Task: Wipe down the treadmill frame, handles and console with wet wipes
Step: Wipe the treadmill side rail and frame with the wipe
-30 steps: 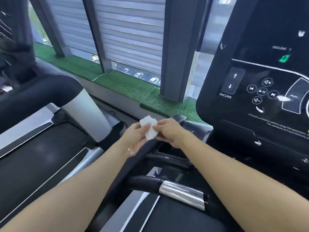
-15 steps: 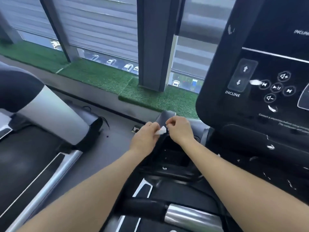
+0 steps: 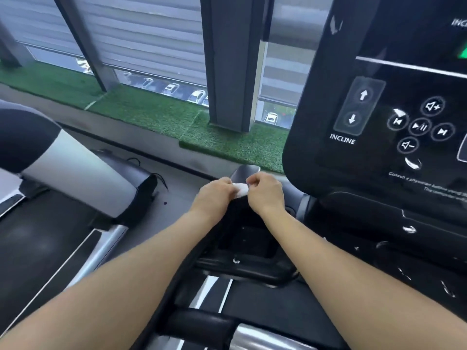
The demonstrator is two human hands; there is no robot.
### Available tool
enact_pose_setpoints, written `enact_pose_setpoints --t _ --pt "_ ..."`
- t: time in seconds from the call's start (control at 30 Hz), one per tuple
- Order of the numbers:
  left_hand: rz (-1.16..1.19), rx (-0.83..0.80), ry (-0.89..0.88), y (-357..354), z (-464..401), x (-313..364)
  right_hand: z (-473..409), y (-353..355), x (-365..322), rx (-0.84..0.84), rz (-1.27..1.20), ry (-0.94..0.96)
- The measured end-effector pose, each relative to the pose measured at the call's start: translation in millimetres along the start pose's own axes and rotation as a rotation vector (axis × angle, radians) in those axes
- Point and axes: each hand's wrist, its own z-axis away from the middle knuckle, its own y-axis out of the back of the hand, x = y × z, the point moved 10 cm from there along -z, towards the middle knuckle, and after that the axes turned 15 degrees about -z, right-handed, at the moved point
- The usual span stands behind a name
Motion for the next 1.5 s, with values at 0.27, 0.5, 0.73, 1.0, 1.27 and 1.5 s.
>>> enact_pose_setpoints --t 0.27,0.5,0.73,1.0,1.27,1.5 --pt "0.047 0.043 0.001 -9 27 -21 1 -11 -3 -0.068 -0.007 -0.009" --pt "-0.029 -0.014 -0.028 -12 17 -18 -2 -10 8 -0.062 0.009 -0.034" --pt "0.076 0.105 -0.053 3 28 -13 -1 -11 3 -0.078 0.034 0.014" --pt "0.084 0.13 -0.117 6 31 -7 2 -6 5 -0.077 0.025 0.011" --pt "0.089 0.04 -0.124 -3 9 1 9 -8 -2 -0.086 -0.001 0.026" --pt "0.344 -0.144 -0.027 -16 59 -15 12 -10 1 -0.087 0.006 0.016"
